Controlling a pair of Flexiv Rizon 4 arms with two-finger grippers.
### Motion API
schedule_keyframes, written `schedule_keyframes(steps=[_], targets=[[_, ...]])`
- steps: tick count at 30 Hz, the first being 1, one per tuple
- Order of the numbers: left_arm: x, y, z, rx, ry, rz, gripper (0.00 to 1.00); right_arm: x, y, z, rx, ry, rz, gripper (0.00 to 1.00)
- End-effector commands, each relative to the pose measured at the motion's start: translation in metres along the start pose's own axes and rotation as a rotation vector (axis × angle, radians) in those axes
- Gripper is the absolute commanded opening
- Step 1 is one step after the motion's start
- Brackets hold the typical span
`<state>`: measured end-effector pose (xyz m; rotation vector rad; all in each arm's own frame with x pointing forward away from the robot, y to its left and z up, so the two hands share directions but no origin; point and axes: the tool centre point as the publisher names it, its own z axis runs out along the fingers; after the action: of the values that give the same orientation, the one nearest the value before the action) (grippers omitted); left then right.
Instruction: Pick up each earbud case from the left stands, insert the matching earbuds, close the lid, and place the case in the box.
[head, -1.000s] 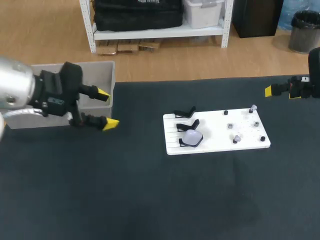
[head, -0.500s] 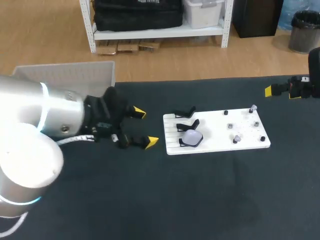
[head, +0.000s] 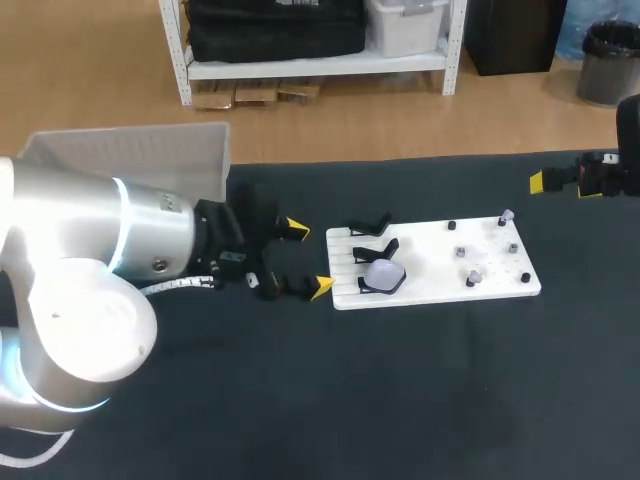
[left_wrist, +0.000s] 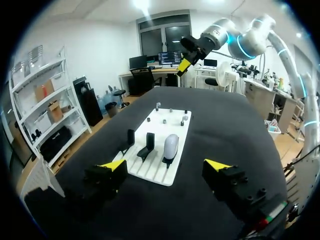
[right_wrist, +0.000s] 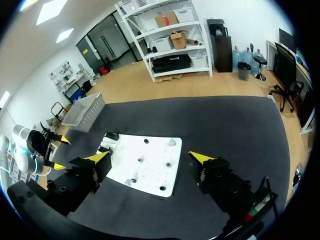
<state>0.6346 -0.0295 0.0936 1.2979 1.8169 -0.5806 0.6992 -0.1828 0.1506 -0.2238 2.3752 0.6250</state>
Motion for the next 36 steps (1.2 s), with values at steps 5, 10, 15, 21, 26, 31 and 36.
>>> schedule_keyframes(steps=[5,10,15,21,26,31,36], targets=[[0.003,0.000,0.005,0.030,-0.014,0.064,1.00,0.000,-0.001,0.000,-0.004,0.000,-0.001,1.00],[0.001,-0.002,0.013,0.085,-0.040,0.061,1.00,0.000,-0.001,0.000,-0.004,0.000,-0.001,1.00],[-0.001,-0.007,0.024,0.117,-0.033,0.046,1.00,0.000,-0.001,0.000,-0.004,0.000,-0.001,1.00],[0.001,-0.011,0.037,0.106,-0.012,0.082,1.00,0.000,-0.001,0.000,-0.004,0.000,-0.001,1.00],[0.005,-0.011,0.044,0.132,-0.046,0.107,1.00,0.000,-0.001,0.000,-0.004,0.000,-0.001,1.00],[0.008,-0.010,0.058,0.177,-0.042,0.107,1.00,0.000,-0.001,0.000,-0.004,0.000,-0.001,1.00],[0.013,-0.004,0.073,0.194,-0.038,0.091,1.00,0.000,-0.001,0.000,-0.004,0.000,-0.001,1.00]])
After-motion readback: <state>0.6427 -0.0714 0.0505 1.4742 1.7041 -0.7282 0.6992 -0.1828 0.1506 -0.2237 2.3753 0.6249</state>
